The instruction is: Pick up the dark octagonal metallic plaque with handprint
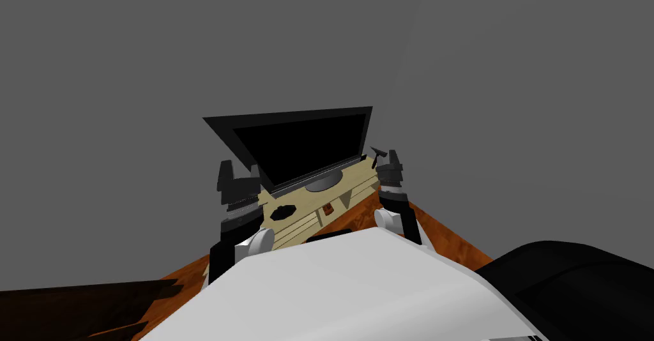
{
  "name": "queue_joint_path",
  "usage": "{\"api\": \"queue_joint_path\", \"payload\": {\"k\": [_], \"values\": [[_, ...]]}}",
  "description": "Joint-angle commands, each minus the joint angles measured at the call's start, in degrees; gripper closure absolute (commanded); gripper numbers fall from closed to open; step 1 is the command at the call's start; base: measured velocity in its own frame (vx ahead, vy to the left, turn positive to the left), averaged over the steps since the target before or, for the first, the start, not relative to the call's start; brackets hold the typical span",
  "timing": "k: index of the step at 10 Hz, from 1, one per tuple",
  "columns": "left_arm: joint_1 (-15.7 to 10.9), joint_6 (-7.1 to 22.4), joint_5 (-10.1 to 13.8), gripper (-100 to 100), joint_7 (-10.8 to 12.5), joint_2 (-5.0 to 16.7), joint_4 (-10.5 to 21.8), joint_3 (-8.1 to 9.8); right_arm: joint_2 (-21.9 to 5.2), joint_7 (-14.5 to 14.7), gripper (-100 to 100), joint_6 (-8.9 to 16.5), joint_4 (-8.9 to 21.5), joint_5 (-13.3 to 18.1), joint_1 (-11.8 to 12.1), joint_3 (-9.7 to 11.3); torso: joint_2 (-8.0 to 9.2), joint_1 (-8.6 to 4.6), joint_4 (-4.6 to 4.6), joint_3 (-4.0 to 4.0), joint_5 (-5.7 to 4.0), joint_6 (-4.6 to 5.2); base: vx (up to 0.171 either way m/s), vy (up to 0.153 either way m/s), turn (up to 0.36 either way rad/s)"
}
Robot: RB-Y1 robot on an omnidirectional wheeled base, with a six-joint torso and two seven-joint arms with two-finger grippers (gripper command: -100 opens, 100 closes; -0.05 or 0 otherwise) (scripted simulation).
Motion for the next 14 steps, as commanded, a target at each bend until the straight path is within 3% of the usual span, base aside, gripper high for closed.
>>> {"api": "queue_joint_path", "payload": {"k": [1,6,8,9,10,11,12,13,14], "values": [[0.1,0.8,0.3,-100,0.3,2.0,-0.2,0.62,0.0,0.0,0,0.0,0.0,0.0,0.0,0.0,0.00,0.00,0.00,0.00,0.00,0.00,-0.011,0.007,-0.019],[1.0,7.2,3.0,-100,3.0,7.2,-1.3,5.50,0.0,0.0,0,0.0,0.0,0.0,0.0,0.0,0.14,0.17,0.03,0.08,0.04,0.01,-0.032,0.032,-0.058],[1.6,10.9,4.7,-100,4.7,8.1,-1.8,8.48,0.0,0.0,0,0.0,0.0,0.0,0.0,0.0,0.15,0.22,0.03,0.09,0.05,0.01,-0.035,0.047,-0.128],[1.6,11.8,4.7,-100,4.7,8.1,-1.8,8.48,0.0,0.0,0,0.0,0.0,0.0,0.0,0.0,0.15,0.20,0.03,0.09,0.05,0.01,-0.026,0.028,-0.028],[2.0,13.8,5.6,-100,5.6,8.4,-2.0,10.12,0.0,0.0,0,0.0,0.0,0.0,0.0,0.0,0.11,0.14,0.03,0.06,0.04,-0.01,-0.027,0.030,-0.061],[2.0,14.3,5.6,-100,5.6,8.4,-2.0,10.12,0.0,0.0,0,0.0,0.0,0.0,0.0,0.0,0.10,0.14,0.02,0.06,0.03,0.00,-0.021,0.024,-0.055],[2.3,16.6,6.6,-100,6.6,8.7,-2.2,11.84,0.0,0.0,0,0.0,0.0,0.0,0.0,0.0,0.08,0.11,0.02,0.05,0.03,0.00,-0.023,0.019,-0.105],[2.3,17.0,6.6,-100,6.6,8.7,-2.2,11.84,0.0,0.0,0,0.0,0.0,0.0,0.0,0.0,0.09,0.10,0.02,0.05,0.02,0.01,-0.023,0.017,-0.046],[2.7,19.1,7.7,-100,7.7,9.0,-2.4,13.63,0.0,0.0,0,0.0,0.0,0.0,0.0,0.0,0.08,0.09,0.02,0.05,0.02,-0.01,-0.031,0.015,-0.096]]}}
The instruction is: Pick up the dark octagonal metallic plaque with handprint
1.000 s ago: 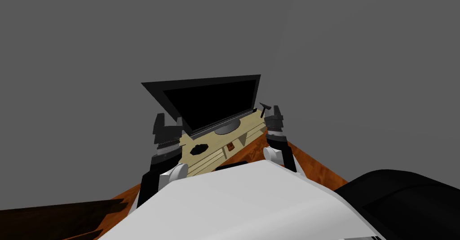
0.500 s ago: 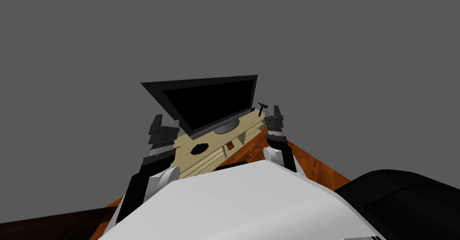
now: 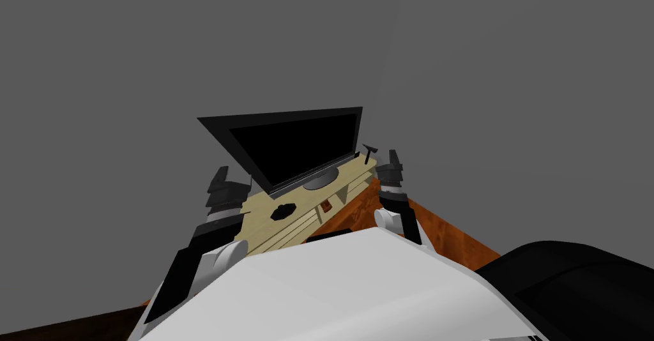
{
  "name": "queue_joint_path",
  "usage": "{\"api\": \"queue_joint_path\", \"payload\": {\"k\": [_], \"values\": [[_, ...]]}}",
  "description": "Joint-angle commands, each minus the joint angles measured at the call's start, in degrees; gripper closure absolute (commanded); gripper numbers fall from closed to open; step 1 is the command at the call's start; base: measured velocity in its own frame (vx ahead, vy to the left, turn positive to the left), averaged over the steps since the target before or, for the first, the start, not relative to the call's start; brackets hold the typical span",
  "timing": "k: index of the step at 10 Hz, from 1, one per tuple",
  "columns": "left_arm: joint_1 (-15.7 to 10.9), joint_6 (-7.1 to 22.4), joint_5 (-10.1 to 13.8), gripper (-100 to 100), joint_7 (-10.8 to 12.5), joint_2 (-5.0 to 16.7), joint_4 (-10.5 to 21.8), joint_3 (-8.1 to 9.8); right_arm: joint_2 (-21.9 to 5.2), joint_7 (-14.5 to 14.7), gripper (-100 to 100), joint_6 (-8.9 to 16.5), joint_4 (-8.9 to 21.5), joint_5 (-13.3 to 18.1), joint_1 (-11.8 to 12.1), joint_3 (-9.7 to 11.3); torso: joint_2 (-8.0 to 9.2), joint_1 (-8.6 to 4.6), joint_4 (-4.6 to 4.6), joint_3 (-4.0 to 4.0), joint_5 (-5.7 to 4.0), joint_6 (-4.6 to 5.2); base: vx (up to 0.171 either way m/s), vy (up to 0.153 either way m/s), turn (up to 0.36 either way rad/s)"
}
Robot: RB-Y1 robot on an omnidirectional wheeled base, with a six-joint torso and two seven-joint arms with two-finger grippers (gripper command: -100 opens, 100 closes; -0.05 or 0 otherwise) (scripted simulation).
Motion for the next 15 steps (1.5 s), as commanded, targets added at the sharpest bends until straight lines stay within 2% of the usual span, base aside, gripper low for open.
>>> {"api": "queue_joint_path", "payload": {"k": [1,2,3,4,5,6,7,8,10,11,12,13,14,15], "values": [[0.4,2.3,0.5,-100,0.6,0.1,-0.4,0.90,0.0,0.0,0,0.0,0.0,0.0,0.0,0.0,0.00,0.00,0.00,0.00,0.00,0.00,-0.027,0.021,-0.054],[0.8,4.1,1.7,-100,1.7,0.3,-0.6,2.74,0.0,0.0,0,0.0,0.0,0.0,0.0,0.0,-0.01,0.01,0.00,0.00,0.00,-0.01,-0.029,0.019,-0.125],[0.8,5.4,1.7,-100,1.7,0.3,-0.6,2.74,0.0,0.0,0,0.0,0.0,0.0,0.0,0.0,0.00,0.01,0.00,0.00,0.00,0.00,-0.025,0.020,-0.053],[1.3,7.1,2.8,-100,2.8,0.5,-0.6,4.60,0.0,0.0,0,0.0,0.0,0.0,0.0,0.0,-0.02,0.01,0.00,-0.01,0.00,-0.02,-0.025,0.014,-0.099],[1.3,8.7,2.8,-100,2.8,0.5,-0.6,4.60,0.0,0.0,0,0.0,0.0,0.0,0.0,0.0,-0.01,-0.01,0.00,0.00,0.00,-0.01,-0.022,0.017,-0.064],[1.7,10.2,4.0,-100,4.0,0.8,-0.6,6.48,0.0,0.0,0,0.0,0.0,0.0,0.0,0.0,-0.03,-0.01,0.00,-0.01,0.00,-0.01,-0.029,0.022,-0.109],[1.7,12.2,4.0,-100,4.0,0.8,-0.6,6.48,0.0,0.0,0,0.0,0.0,0.0,0.0,0.0,0.00,0.02,0.00,0.00,0.00,0.00,-0.024,0.017,-0.077],[2.2,14.0,5.2,-100,5.2,1.0,-0.5,8.35,0.0,0.0,0,0.0,0.0,0.0,0.0,0.0,-0.02,0.01,0.00,-0.01,0.01,-0.01,-0.022,0.011,-0.146],[2.2,15.8,5.2,-100,5.2,1.0,-0.5,8.35,0.0,0.0,0,0.0,0.0,0.0,0.0,0.0,-0.05,-0.02,-0.01,-0.02,0.00,-0.02,-0.014,0.005,-0.032],[2.7,18.1,6.4,-100,6.3,1.3,-0.3,10.20,0.0,0.0,0,0.0,0.0,0.0,0.0,0.0,-0.08,-0.05,-0.01,-0.04,-0.01,-0.03,-0.017,0.000,-0.139],[2.7,19.5,6.4,-100,6.3,1.3,-0.3,10.20,0.0,0.0,0,0.0,0.0,0.0,0.0,0.0,-0.05,-0.06,-0.01,-0.03,-0.01,0.00,-0.018,0.008,-0.085],[3.3,21.2,7.6,-100,7.5,1.6,0.0,12.00,0.0,0.0,0,0.0,0.0,0.0,0.0,0.0,-0.06,-0.04,-0.01,-0.03,0.00,-0.02,-0.020,0.004,-0.139],[3.3,22.8,7.6,-100,7.5,1.6,0.0,12.00,0.0,0.0,0,0.0,0.0,0.0,0.0,0.0,-0.05,-0.04,-0.01,-0.03,-0.01,0.00,-0.018,0.005,-0.093],[3.8,24.7,8.8,-100,8.7,2.0,0.4,13.75,0.0,0.0,0,0.0,0.0,0.0,0.0,0.0,-0.05,-0.04,-0.01,-0.03,-0.01,-0.02,-0.018,-0.001,-0.199]]}}
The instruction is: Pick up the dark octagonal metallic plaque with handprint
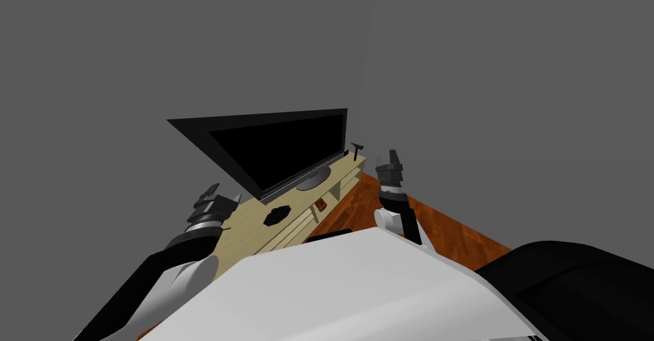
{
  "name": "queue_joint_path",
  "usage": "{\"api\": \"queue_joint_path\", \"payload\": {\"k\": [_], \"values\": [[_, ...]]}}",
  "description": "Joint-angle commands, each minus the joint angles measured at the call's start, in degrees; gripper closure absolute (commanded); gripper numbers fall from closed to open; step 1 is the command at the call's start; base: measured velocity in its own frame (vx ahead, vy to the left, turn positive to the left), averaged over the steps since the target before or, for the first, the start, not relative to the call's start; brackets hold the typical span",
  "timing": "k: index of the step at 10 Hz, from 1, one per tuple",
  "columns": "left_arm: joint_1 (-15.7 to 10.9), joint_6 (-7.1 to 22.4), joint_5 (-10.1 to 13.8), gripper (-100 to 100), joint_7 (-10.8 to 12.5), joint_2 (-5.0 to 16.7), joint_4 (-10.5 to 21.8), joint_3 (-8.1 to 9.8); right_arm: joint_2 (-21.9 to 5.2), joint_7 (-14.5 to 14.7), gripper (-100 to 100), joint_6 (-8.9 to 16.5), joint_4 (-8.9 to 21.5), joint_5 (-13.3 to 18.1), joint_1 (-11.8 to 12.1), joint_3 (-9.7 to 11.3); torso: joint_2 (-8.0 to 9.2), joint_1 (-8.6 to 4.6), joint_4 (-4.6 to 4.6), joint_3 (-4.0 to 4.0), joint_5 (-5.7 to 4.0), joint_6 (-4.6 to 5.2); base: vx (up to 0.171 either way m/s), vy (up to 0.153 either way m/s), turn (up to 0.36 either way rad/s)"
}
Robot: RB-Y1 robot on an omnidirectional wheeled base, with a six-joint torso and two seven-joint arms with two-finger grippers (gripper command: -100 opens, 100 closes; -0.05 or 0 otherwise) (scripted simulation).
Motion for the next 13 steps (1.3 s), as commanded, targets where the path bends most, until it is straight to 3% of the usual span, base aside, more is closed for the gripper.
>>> {"api": "queue_joint_path", "payload": {"k": [1,2,4,5,7,10,12,13], "values": [[0.4,2.9,0.8,-100,0.7,0.5,0.8,0.85,0.0,0.0,0,0.0,0.0,0.0,0.0,0.0,0.00,0.00,0.00,0.00,0.00,0.00,-0.014,0.001,-0.063],[1.0,4.8,2.0,-100,1.9,0.9,1.3,2.53,0.0,0.0,0,0.0,0.0,0.0,0.0,0.0,-0.02,0.01,0.00,-0.01,0.01,-0.04,-0.009,-0.007,-0.143],[1.0,7.4,2.0,-100,1.9,0.9,1.3,2.53,0.0,0.0,0,0.0,0.0,0.0,0.0,0.0,-0.04,-0.02,-0.01,-0.02,0.00,-0.03,-0.004,-0.002,-0.043],[1.5,9.2,3.2,-100,3.0,1.4,2.0,4.12,0.0,0.0,0,0.0,0.0,0.0,0.0,0.0,-0.06,-0.01,-0.01,-0.03,0.00,-0.04,-0.006,-0.012,-0.176],[1.5,11.6,3.2,-100,3.0,1.4,2.0,4.12,0.0,0.0,0,0.0,0.0,0.0,0.0,0.0,-0.06,-0.03,-0.01,-0.03,0.00,-0.04,-0.004,-0.004,-0.040],[2.6,17.3,5.4,-100,5.1,2.5,3.7,7.01,0.0,0.0,0,0.0,0.0,0.0,0.0,0.0,-0.07,-0.04,-0.02,-0.04,-0.01,-0.04,0.001,-0.015,-0.162],[2.6,19.9,5.4,-100,5.1,2.5,3.7,7.01,0.0,0.0,0,0.0,0.0,0.0,0.0,0.0,-0.08,-0.05,-0.02,-0.05,-0.01,-0.05,0.003,-0.009,-0.025],[3.1,22.0,6.5,-100,6.1,3.1,4.8,8.30,0.0,0.0,0,0.0,0.0,0.0,0.0,0.0,-0.09,-0.03,-0.02,-0.05,0.00,-0.05,0.008,-0.021,-0.188]]}}
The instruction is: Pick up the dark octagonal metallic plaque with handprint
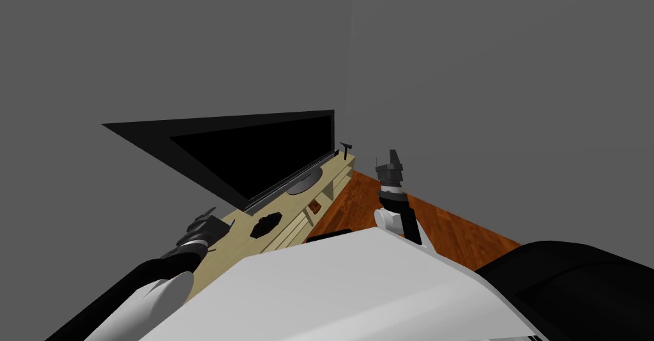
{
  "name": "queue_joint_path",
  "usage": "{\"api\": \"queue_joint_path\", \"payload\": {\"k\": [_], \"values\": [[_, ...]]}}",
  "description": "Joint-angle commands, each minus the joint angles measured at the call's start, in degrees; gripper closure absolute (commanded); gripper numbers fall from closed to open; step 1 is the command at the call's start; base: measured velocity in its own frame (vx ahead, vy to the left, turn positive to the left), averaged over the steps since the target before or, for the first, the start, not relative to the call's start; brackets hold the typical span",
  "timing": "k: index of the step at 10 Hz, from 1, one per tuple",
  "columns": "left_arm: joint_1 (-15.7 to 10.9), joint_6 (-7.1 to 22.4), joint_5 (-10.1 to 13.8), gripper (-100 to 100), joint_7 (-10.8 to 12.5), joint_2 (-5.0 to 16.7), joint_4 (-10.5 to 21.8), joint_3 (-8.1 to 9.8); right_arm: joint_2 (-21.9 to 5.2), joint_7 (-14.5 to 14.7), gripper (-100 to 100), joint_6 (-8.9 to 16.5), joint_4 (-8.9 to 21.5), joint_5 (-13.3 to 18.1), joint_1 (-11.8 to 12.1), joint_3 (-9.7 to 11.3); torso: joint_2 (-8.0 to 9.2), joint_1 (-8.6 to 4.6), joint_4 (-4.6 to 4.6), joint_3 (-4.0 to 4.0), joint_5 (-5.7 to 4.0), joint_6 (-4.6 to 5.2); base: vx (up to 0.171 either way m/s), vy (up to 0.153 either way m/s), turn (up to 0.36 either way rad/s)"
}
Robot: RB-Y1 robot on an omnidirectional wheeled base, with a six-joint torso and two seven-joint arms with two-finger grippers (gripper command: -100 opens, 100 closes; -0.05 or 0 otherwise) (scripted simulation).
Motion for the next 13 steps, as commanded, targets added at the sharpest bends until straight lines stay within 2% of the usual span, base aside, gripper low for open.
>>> {"api": "queue_joint_path", "payload": {"k": [1,2,3,5,6,7,8,9,10,12,13], "values": [[0.3,2.9,0.9,-100,0.6,0.6,0.6,0.86,0.0,0.0,0,0.0,0.0,0.0,0.0,0.0,0.00,0.00,0.00,0.00,0.00,0.00,0.011,-0.015,-0.108],[0.3,3.5,0.9,-100,0.6,0.6,0.6,0.86,0.0,0.0,0,0.0,0.0,0.0,0.0,0.0,-0.01,0.02,0.00,0.00,0.00,-0.04,0.007,-0.004,0.019],[0.8,5.6,1.9,-100,1.6,1.3,1.8,2.03,0.0,0.0,0,0.0,0.0,0.0,0.0,0.0,0.00,0.04,0.00,0.00,0.01,-0.05,0.015,-0.018,-0.203],[0.8,7.7,1.9,-100,1.6,1.3,1.8,2.03,0.0,0.0,0,0.0,0.0,0.0,0.0,0.0,-0.03,0.03,-0.01,-0.01,0.00,-0.05,0.012,-0.010,-0.040],[1.3,9.8,2.9,-100,2.5,1.9,3.1,3.10,0.0,0.0,0,0.0,0.0,0.0,0.0,0.0,-0.01,0.04,0.00,-0.01,0.00,-0.05,0.018,-0.023,-0.169],[1.3,11.9,2.9,-100,2.5,1.9,3.1,3.10,0.0,0.0,0,0.0,0.0,0.0,0.0,0.0,-0.03,-0.01,-0.01,-0.02,0.00,-0.01,0.021,-0.020,-0.135],[1.8,13.8,3.8,-100,3.3,2.6,4.4,4.05,0.0,0.0,0,0.0,0.0,0.0,0.0,0.0,-0.04,-0.01,-0.01,-0.02,-0.01,-0.04,0.031,-0.025,-0.199],[1.8,15.7,3.8,-100,3.3,2.6,4.4,4.05,0.0,0.0,0,0.0,0.0,0.0,0.0,0.0,-0.07,-0.01,-0.01,-0.04,-0.01,-0.02,0.033,-0.012,-0.092],[2.3,17.4,4.7,-100,4.1,3.3,5.8,4.90,0.0,0.0,0,0.0,0.0,0.0,0.0,0.0,-0.09,0.02,-0.02,-0.05,0.00,-0.04,0.042,-0.023,-0.203],[2.3,20.0,4.7,-100,4.1,3.3,5.8,4.90,0.0,0.0,0,0.0,0.0,0.0,0.0,0.0,-0.11,0.00,-0.03,-0.07,0.00,-0.05,0.027,-0.012,-0.038],[2.7,21.7,5.6,-100,4.9,4.0,7.3,5.64,0.0,0.0,0,0.0,0.0,0.0,0.0,0.0,-0.05,0.02,-0.01,-0.03,0.00,-0.06,0.030,-0.023,-0.159]]}}
